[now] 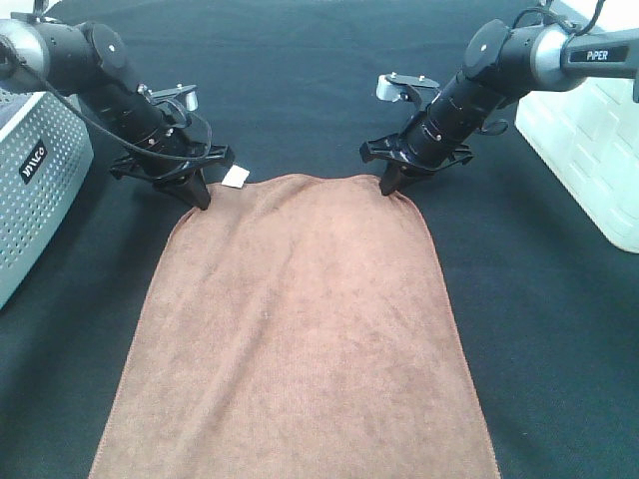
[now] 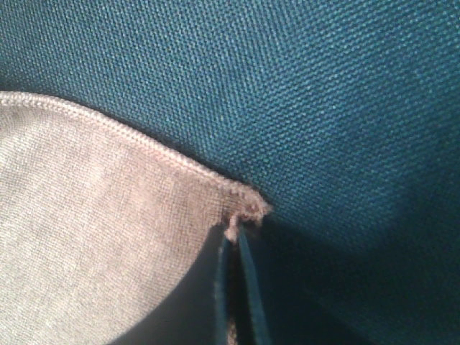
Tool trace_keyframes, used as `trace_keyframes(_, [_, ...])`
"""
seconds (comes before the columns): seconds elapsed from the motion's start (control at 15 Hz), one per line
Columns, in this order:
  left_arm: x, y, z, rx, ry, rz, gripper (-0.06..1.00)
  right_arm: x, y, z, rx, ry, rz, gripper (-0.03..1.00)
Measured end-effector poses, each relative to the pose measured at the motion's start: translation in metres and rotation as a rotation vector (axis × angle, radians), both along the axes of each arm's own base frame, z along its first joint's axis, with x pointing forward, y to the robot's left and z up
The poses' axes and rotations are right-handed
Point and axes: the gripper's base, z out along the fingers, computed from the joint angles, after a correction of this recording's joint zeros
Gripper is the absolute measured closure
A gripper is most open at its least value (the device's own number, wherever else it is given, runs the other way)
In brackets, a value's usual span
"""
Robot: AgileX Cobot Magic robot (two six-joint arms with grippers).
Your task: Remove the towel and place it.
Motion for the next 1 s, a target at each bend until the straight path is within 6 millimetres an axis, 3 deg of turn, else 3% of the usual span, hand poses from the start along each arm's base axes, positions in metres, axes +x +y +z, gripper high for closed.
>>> trace_keyframes(0.73, [0.007,0.003,0.001,0.062,-0.096,-0.009,0.94,0.002,0.001,0.007,-0.059,-0.065,0.026,0.97])
trace_keyframes(1.0, [0.012,0.004,0.013,0.082,-0.156,-0.030,0.94,0.006,-0.001,0.012,-0.083,-0.112,0.032,0.97])
